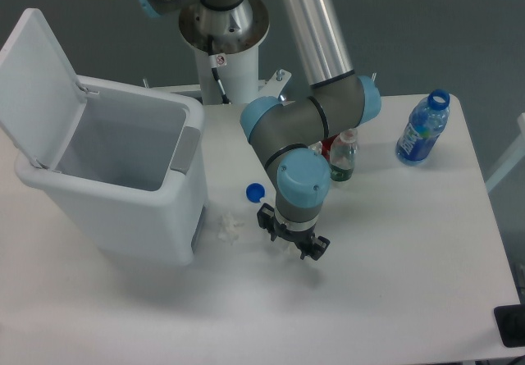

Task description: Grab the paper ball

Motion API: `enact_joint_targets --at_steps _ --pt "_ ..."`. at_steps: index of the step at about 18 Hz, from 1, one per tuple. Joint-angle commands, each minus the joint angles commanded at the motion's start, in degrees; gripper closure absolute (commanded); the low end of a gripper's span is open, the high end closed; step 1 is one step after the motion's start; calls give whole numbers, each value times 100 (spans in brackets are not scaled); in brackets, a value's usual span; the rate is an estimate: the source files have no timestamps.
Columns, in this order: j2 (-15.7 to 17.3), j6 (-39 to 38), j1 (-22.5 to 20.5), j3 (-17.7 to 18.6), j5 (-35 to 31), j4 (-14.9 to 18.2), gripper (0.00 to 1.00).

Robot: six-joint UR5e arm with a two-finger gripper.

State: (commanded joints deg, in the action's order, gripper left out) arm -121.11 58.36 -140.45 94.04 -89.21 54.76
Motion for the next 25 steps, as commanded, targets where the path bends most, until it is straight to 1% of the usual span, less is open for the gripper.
enact_joint_targets --at_steps 1,4,8,15,17,18,20,22,24,25 --pt "0 9 -9 0 0 0 69" --pt "0 -9 -9 -9 -9 9 84" --pt "0 -9 -9 -26 -9 9 100" --pt "88 26 -79 -123 0 26 100" --pt "298 44 -79 -176 -9 35 100" --pt "351 70 -79 -184 9 18 100" --pt "448 376 -70 -272 17 18 100" --pt "597 492 -53 -299 26 26 100" --pt "781 606 -35 -255 26 35 100" --pt "887 781 -35 -177 35 35 100"
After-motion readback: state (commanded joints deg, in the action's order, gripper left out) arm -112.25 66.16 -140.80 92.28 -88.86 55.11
